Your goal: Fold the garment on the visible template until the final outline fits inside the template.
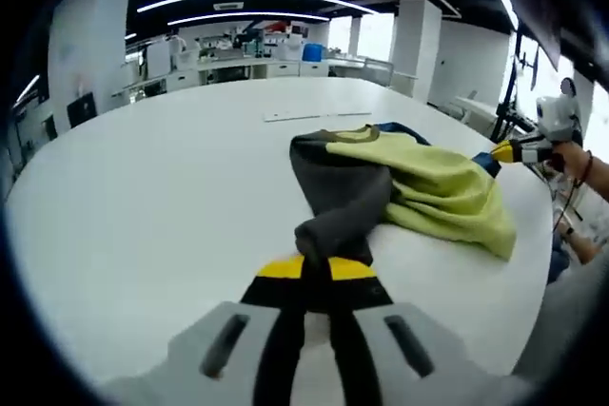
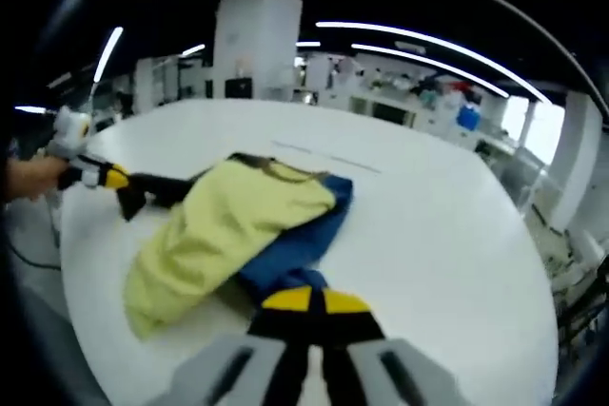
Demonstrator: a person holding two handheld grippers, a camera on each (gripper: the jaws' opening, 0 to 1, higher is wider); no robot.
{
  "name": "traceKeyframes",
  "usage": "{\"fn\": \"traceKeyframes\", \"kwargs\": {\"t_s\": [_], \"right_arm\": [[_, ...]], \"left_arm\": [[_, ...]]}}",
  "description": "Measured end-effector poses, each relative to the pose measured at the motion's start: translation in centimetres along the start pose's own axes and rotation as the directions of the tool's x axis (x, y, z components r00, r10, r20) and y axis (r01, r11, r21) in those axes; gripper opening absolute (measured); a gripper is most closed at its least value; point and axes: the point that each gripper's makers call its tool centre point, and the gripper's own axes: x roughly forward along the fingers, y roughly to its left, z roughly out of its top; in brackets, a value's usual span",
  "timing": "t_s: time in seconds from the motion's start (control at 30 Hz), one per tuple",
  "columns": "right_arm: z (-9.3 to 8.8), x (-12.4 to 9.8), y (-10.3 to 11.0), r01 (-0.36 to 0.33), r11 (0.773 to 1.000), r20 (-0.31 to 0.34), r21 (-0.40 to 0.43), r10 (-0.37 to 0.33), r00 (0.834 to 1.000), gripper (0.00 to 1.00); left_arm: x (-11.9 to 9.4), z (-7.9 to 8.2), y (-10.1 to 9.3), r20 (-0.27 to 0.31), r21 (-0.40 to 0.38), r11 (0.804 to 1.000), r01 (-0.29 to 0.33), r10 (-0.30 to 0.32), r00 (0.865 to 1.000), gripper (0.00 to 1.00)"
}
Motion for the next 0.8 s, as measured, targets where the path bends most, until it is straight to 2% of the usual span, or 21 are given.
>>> {"fn": "traceKeyframes", "kwargs": {"t_s": [0.17,0.2,0.47,0.8], "right_arm": [[-0.5,0.1,-1.9,0.025,0.999,-0.028,0.048,-0.024,0.999,0.00],[-0.6,0.1,-2.3,0.030,0.998,-0.033,0.051,-0.028,0.999,0.00],[-1.5,-0.3,-4.7,0.072,0.996,-0.081,0.043,-0.069,0.994,0.00],[-2.7,-1.1,-8.4,0.146,0.986,-0.121,0.080,-0.136,0.983,0.00]], "left_arm": [[0.1,0.1,1.6,-0.014,-0.003,0.999,-0.035,0.035,0.999,0.04],[0.1,0.0,2.4,-0.024,0.004,0.999,-0.048,0.048,0.999,0.04],[0.2,-0.8,5.3,-0.061,-0.014,0.995,-0.103,0.102,0.993,0.04],[0.4,-0.8,6.8,-0.085,0.022,0.990,-0.137,0.139,0.987,0.04]]}}
